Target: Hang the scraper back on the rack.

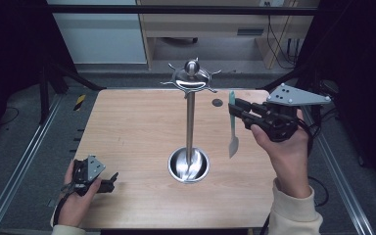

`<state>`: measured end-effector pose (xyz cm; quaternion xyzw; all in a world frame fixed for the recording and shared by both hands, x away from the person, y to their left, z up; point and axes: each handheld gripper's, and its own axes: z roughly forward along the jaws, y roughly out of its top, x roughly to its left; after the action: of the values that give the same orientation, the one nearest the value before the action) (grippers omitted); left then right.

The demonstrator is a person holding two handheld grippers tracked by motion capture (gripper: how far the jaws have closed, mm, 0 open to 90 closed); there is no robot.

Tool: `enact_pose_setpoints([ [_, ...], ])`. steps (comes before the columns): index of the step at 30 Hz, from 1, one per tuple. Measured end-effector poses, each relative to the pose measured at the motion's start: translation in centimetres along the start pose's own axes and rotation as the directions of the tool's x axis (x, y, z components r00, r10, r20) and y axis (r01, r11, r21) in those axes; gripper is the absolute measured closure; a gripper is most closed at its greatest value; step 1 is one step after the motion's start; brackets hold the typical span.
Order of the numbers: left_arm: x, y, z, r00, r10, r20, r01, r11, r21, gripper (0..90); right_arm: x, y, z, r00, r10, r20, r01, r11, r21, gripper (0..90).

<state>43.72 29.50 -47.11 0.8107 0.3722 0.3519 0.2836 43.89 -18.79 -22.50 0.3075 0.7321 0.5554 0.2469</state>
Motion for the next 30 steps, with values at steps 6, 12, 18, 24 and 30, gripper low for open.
enact_pose_setpoints([
  [6,0.0,0.0,0.0,1.0000,0.001,0.002,-0.001,1.0000,0.002,2.7,0.5,0.1,0.5,0.9999,-0.013,-0.007,0.013,1.000,-0.009,74.1],
  [12,-0.1,0.0,0.1,1.0000,0.005,0.000,-0.005,1.0000,0.003,2.8,0.7,0.2,0.6,0.9997,-0.025,-0.004,0.025,0.999,-0.042,74.1],
  [18,-0.1,0.0,0.1,1.0000,0.005,0.000,-0.005,1.0000,0.004,2.8,0.8,0.3,0.4,0.9995,-0.026,-0.019,0.025,0.997,-0.067,74.1],
  [24,-0.2,0.0,0.1,1.0000,0.009,0.002,-0.009,0.9999,0.007,2.7,1.1,0.6,0.4,0.9983,-0.040,-0.041,0.036,0.995,-0.090,74.1],
  [30,-0.2,0.0,0.2,0.9999,0.010,0.003,-0.010,0.9999,0.009,2.8,1.5,0.8,0.5,0.9970,-0.050,-0.059,0.044,0.993,-0.109,74.1],
])
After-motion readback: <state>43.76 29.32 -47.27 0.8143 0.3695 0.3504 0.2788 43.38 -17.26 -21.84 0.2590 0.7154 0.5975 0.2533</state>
